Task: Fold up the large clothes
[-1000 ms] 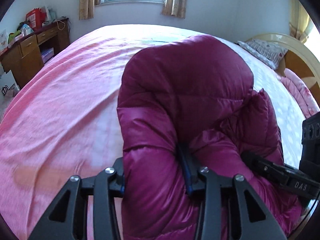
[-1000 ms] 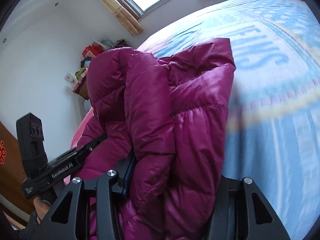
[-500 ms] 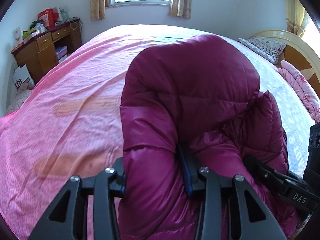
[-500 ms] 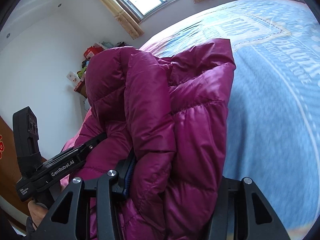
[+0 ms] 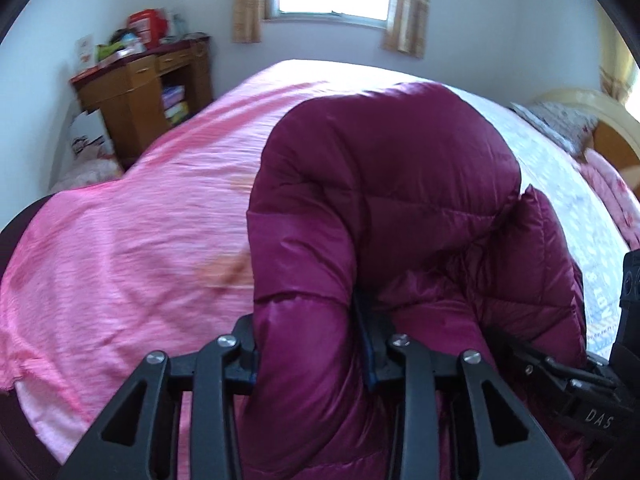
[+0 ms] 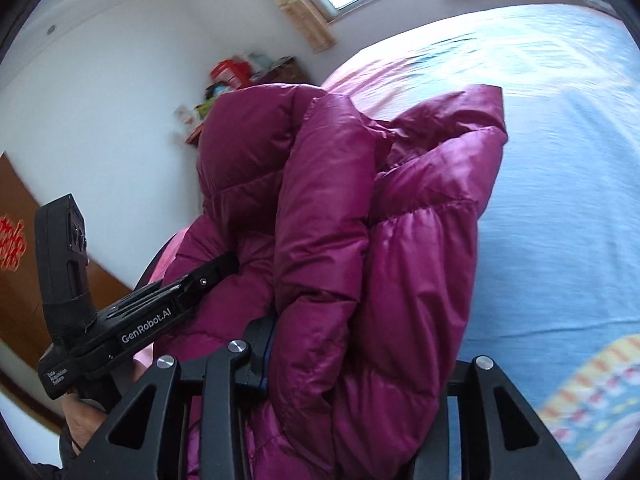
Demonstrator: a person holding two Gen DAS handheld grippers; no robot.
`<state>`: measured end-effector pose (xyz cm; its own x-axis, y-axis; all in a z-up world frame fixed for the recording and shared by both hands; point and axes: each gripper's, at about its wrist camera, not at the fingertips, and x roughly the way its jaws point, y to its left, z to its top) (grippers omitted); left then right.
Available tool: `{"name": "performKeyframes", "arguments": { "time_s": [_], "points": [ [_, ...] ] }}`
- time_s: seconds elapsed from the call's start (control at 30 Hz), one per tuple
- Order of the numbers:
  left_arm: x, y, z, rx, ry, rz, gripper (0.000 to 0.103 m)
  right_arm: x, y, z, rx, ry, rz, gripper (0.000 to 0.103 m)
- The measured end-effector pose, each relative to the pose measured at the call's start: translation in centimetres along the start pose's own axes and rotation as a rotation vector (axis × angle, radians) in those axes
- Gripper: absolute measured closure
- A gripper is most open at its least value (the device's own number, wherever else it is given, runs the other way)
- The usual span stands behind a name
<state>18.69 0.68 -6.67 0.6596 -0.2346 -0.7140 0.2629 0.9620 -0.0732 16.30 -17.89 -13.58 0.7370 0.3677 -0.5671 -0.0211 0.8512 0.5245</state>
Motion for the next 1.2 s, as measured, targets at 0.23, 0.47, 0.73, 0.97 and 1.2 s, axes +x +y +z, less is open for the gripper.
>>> {"name": "performKeyframes", "arguments": {
  "time_s": [0.23, 0.47, 0.73, 0.97, 1.2],
  "points": [
    [-0.9, 7.0, 2.3, -0.088, -0.079, 0.179, 0.066, 6.6, 7.7, 2.5, -0.149, 0.05, 0.129, 0.067],
    [2.3, 13.7, 4.1, -0.162, -0.076, 0.317, 0.066, 14.3, 13.0, 5.0, -0.312, 0.059, 0.148, 0.067],
    [7.3, 16.4, 5.0, -0.178, -0.006, 0.377, 0.062, 20.8, 11.1, 4.4, -0.231, 0.139, 0.169, 0.063],
    [7.5, 16.1, 4.2, -0.114, -0.002, 0.435, 0.057, 20.2, 8.2, 4.7, -0.094, 0.152, 0.217, 0.052],
    [6.9, 16.2, 3.8, -0.146, -0.016, 0.413, 0.056, 11.9, 8.8, 6.4, -0.072, -0.09, 0.096, 0.049]
  ]
}}
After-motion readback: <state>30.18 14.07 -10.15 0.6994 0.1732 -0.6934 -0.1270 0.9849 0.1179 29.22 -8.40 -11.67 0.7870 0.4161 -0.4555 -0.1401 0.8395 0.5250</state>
